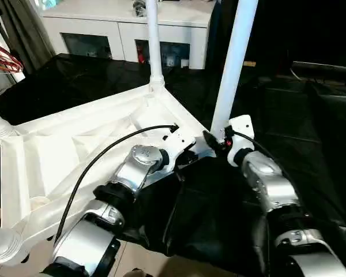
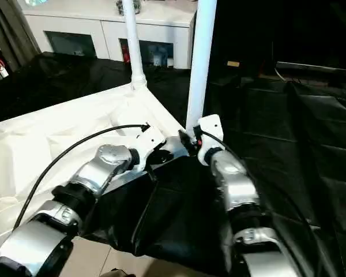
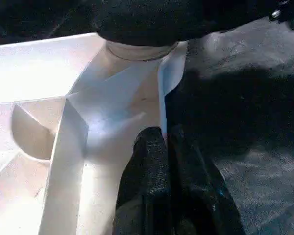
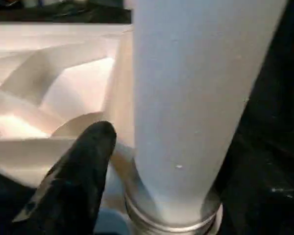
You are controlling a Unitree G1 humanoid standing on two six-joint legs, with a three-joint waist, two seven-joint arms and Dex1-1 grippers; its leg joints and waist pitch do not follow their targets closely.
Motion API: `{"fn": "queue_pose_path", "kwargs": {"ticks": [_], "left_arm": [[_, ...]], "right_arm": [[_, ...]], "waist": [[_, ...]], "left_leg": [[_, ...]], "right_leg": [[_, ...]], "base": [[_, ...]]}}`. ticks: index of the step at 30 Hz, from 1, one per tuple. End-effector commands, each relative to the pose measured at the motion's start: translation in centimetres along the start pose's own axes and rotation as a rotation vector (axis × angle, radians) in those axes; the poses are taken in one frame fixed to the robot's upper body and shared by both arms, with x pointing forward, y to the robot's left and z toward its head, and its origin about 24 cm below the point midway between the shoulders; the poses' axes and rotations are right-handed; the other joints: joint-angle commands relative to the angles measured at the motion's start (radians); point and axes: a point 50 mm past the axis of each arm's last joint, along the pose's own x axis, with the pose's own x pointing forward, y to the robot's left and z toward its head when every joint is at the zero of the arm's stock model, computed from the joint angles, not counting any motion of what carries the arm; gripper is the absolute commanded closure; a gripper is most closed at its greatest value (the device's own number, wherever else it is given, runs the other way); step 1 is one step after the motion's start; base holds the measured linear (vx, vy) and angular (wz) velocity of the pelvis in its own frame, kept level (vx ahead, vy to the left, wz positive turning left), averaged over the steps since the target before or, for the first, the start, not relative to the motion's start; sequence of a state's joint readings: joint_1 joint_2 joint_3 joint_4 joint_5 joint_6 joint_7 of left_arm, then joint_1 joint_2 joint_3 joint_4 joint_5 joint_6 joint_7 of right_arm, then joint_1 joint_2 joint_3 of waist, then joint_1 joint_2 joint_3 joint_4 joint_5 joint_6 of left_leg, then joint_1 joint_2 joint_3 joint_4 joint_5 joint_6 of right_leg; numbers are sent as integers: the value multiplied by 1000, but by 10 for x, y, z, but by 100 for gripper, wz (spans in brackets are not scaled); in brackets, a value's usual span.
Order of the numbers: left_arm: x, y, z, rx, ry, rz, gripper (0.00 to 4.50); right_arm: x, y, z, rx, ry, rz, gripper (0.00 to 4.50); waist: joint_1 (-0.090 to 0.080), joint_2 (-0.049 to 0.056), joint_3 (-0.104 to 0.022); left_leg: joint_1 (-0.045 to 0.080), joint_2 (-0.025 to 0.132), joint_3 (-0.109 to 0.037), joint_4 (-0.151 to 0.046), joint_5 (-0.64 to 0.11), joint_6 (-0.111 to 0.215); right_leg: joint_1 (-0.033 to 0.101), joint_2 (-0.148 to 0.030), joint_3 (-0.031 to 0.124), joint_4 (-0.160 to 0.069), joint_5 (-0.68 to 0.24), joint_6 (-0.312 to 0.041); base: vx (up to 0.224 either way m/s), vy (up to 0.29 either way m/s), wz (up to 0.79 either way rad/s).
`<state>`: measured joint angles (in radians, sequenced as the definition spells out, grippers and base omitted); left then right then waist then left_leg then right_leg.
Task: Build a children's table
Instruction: Rotate leg to tighten
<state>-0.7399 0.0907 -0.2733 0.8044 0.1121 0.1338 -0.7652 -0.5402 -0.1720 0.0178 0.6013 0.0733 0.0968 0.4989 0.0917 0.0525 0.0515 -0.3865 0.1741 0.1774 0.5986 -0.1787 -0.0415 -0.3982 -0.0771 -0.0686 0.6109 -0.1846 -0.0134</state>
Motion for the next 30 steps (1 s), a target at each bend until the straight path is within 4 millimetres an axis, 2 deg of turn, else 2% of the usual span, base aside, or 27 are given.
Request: {"fn": "queue_pose_path", "kwargs": {"ticks": [1,4,5,6,7,11,12,14,23,24,26,27,30], "left_arm": [[2,-8,23,79,-124,-66,450],[-6,-9,21,96,-152,-118,450],[-10,-10,19,107,-159,-144,450],[-13,-10,18,115,-162,-168,450],[-17,-11,15,120,-158,-193,450],[-28,-10,11,133,-155,-252,450],[-35,-10,8,140,-153,-286,450],[-41,-9,6,150,-146,-308,450],[-54,-7,-1,160,-112,-354,450],[-55,-7,-1,160,-111,-356,450],[-55,-7,-1,160,-111,-356,450],[-55,-7,-1,160,-109,-357,450],[-56,-7,-1,160,-107,-360,450]], "right_arm": [[3,20,-12,-13,67,141,100],[-7,13,-10,-86,85,216,68],[-12,11,-9,-114,92,256,68],[-16,9,-8,-140,98,291,46],[-20,8,-7,-179,101,315,46],[-30,4,-4,-197,96,391,46],[-37,3,-2,-192,95,439,46],[-43,2,0,-187,96,483,46],[-51,3,-2,-180,125,564,46],[-51,5,-3,-181,127,573,61],[-51,5,-3,-182,127,576,61],[-51,5,-3,-181,128,578,90],[-51,7,-3,-180,131,587,109]], "waist": [[3,-16,-71],[5,-21,-71],[11,-21,-72],[11,-20,-71],[12,-18,-70],[16,-16,-64],[16,-12,-64],[17,-15,-64],[24,-13,-67],[26,-13,-69],[27,-14,-68],[27,-14,-69],[27,-13,-69]], "left_leg": [[12,54,-21,-69,-162,80],[9,52,-18,-64,-138,100],[11,56,-20,-65,-136,103],[10,58,-19,-64,-139,108],[11,57,-18,-64,-145,110],[15,61,-19,-71,-208,82],[16,63,-21,-74,-219,75],[15,63,-20,-73,-217,77],[14,63,-19,-71,-185,74],[15,63,-19,-69,-178,76],[13,61,-18,-68,-171,80],[13,61,-19,-68,-168,80],[14,60,-18,-67,-170,80]], "right_leg": [[52,-81,47,-74,-140,-222],[54,-81,45,-73,-117,-236],[57,-82,45,-70,-118,-235],[54,-82,45,-70,-122,-239],[51,-80,45,-71,-131,-239],[47,-82,47,-80,-233,-220],[45,-81,47,-80,-243,-217],[47,-79,48,-78,-223,-219],[43,-80,47,-72,-181,-234],[43,-80,48,-70,-167,-236],[45,-80,48,-70,-161,-237],[45,-80,47,-69,-160,-237],[44,-80,47,-71,-166,-236]], "base": [[0,0,0],[0,0,0],[0,0,0],[0,0,0],[0,0,0],[0,0,0],[0,0,0],[0,0,0],[0,0,0],[0,0,0],[0,0,0],[0,0,0],[0,0,0]]}}
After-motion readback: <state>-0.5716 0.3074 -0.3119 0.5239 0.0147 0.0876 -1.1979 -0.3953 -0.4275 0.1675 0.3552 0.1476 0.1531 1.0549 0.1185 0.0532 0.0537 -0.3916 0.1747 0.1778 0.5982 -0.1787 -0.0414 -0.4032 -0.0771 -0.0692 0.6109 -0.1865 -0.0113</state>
